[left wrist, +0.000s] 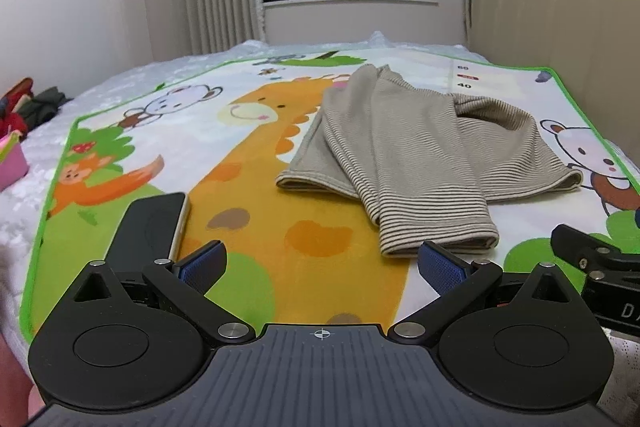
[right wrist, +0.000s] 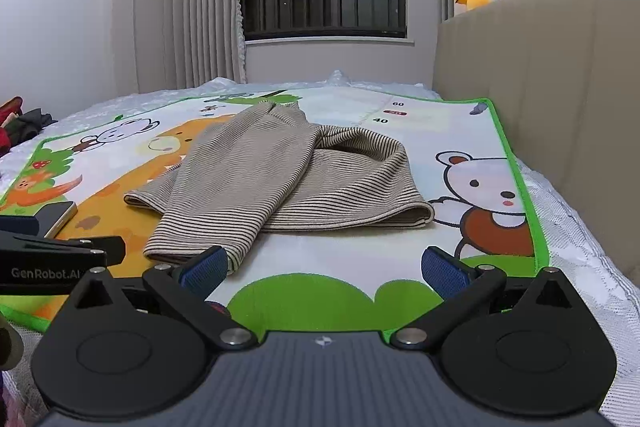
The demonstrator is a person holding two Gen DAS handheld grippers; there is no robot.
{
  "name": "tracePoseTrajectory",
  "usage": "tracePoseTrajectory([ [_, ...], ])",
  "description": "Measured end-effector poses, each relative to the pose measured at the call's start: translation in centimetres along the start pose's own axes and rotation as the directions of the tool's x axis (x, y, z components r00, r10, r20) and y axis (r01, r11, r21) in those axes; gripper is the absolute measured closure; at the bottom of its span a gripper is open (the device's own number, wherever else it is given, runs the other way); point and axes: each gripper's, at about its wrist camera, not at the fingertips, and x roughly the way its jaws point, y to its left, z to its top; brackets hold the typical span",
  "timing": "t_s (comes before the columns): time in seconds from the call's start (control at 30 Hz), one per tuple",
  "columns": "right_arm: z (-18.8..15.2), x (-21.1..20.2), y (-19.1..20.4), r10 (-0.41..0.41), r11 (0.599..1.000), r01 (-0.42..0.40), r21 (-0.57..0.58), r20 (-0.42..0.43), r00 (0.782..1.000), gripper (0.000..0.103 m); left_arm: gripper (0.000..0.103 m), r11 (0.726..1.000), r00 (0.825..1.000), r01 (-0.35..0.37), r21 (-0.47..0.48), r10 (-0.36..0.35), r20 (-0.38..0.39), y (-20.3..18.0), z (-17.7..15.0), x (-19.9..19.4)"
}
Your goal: Fold clothes
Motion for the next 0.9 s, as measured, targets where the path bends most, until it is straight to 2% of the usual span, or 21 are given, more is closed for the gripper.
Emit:
tracePoseTrajectory([
  [0.2,0.08,-0.89,0.26,-0.007,1.0,0.008,-0.012,0.041,0.999,0.0,0.0,1.0,1.0,0.007,-0.013,-0.008,-0.014,0.22,-0.07,-0.08],
  [0.33,0.7,-0.46,0.41,0.006,1.0,-0.006,-0.011,-0.002,1.0,0.0,0.0,1.0,1.0,0.012,-0.021,-0.013,-0.024,0.37,-0.12,-0.14],
  [0.4,0.27,-0.86,0.32,0.009,1.0,-0.009,-0.026,0.019,1.0,0.0,0.0,1.0,0.999,0.015,-0.025,-0.015,-0.029,0.45,-0.14,-0.16],
  [0.47,0.5,-0.43,0.58,-0.008,1.0,0.007,-0.029,-0.007,1.0,0.0,0.0,0.999,0.999,0.017,-0.029,-0.018,-0.034,0.52,-0.16,-0.19],
  [0.9,0.51,-0.26,-0.07,-0.014,1.0,0.014,-0.014,-0.006,1.0,0.0,0.0,0.998,0.999,0.022,-0.052,-0.024,-0.04,0.88,-0.18,0.08],
])
